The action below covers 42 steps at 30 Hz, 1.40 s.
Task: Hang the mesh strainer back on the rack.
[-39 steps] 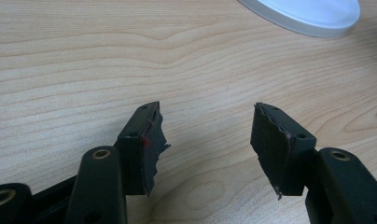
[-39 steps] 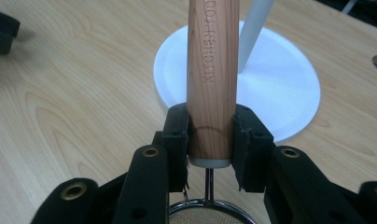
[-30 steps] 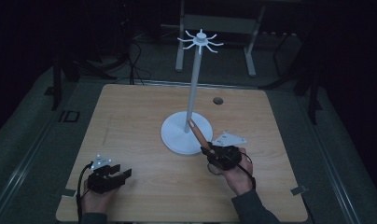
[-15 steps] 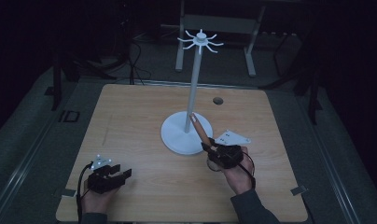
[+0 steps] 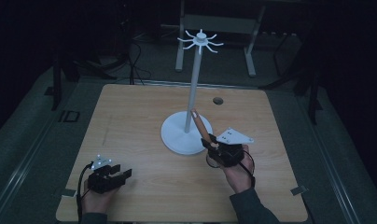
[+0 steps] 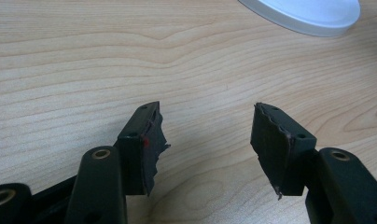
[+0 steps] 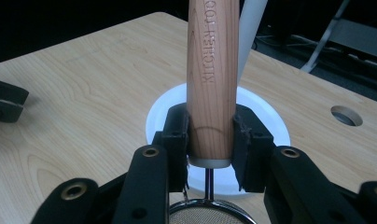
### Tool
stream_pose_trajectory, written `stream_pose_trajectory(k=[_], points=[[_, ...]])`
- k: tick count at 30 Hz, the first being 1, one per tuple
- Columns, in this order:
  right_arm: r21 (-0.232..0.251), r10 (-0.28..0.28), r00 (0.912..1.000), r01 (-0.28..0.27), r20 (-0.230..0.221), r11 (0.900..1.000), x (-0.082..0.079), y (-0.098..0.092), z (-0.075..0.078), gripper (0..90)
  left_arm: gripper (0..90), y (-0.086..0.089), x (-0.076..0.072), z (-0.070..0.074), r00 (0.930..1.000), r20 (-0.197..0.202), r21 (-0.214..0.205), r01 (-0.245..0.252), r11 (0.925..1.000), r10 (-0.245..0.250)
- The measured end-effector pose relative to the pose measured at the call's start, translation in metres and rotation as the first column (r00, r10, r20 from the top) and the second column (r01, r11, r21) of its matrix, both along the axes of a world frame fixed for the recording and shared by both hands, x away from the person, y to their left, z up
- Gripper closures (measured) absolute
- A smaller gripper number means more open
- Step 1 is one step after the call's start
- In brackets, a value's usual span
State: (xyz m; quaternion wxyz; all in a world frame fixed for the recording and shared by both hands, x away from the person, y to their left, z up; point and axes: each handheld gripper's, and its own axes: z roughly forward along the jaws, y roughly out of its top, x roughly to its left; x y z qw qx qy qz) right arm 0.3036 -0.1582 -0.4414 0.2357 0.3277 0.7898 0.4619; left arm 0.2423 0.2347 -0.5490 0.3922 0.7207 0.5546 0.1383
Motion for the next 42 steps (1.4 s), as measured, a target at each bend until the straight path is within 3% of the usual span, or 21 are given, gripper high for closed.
stream_pose_trajectory(k=[42], points=[[0.078, -0.019, 0.9969, 0.013, 0.076, 0.9969, 0.004, 0.005, 0.03, 69.2, 43.6, 0.0, 0.0, 0.0, 1.0, 0.0, -0.006, -0.006, 1.0, 0.006]])
